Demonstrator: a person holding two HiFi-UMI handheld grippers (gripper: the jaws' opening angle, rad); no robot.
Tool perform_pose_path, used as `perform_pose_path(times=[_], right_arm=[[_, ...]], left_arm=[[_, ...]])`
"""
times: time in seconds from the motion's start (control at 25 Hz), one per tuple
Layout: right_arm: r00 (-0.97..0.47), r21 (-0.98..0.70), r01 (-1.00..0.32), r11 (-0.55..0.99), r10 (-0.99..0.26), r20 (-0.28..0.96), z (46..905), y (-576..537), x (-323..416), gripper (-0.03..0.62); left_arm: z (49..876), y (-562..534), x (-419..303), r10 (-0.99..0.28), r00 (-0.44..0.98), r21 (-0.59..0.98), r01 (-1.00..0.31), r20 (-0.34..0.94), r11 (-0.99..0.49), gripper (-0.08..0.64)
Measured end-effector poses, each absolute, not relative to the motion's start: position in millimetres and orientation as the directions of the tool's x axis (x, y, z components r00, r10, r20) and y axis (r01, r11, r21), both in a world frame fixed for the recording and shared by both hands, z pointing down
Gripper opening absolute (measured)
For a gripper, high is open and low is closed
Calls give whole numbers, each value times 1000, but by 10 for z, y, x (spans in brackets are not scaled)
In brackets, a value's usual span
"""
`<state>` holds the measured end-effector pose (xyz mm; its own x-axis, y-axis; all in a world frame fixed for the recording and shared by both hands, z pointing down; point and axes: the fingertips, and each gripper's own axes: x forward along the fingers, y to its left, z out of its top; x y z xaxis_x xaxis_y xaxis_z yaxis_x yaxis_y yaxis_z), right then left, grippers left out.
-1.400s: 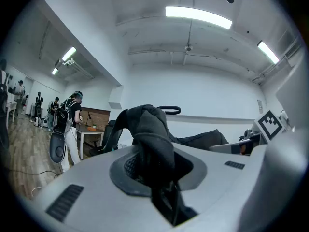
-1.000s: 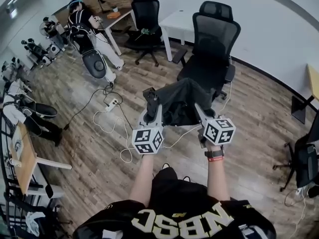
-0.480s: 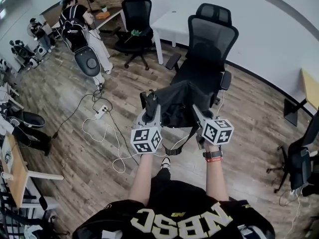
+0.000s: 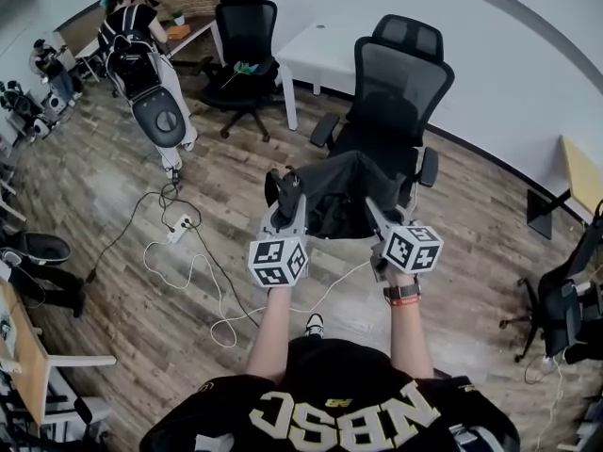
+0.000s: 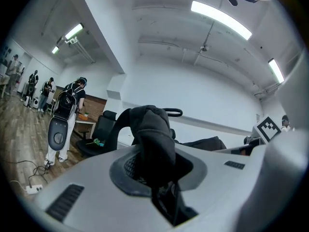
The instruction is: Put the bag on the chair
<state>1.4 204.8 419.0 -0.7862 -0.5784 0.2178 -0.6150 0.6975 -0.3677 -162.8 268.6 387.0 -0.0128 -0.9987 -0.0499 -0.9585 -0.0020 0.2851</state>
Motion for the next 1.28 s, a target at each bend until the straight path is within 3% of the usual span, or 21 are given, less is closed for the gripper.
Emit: perform_pose_path(times=[0.36,0.64,1.28], right_arm=[[-761,-388,-647,656,-583,284,4415,1791,-275,109],[-769,-405,-636,657,-581,267,4429,1344,-451,107],[-794,-446,-600,664,-564,227,4233,-670,-564,107]], left_arm=[[4036,2310,-1873,-999,49,324,-944,-24,-54,84],[4010,1909,-2053,-998,53,312,-948,-33,-60,84],[3746,-51,-2130,-999,34,273,-961,-37,-43,84]])
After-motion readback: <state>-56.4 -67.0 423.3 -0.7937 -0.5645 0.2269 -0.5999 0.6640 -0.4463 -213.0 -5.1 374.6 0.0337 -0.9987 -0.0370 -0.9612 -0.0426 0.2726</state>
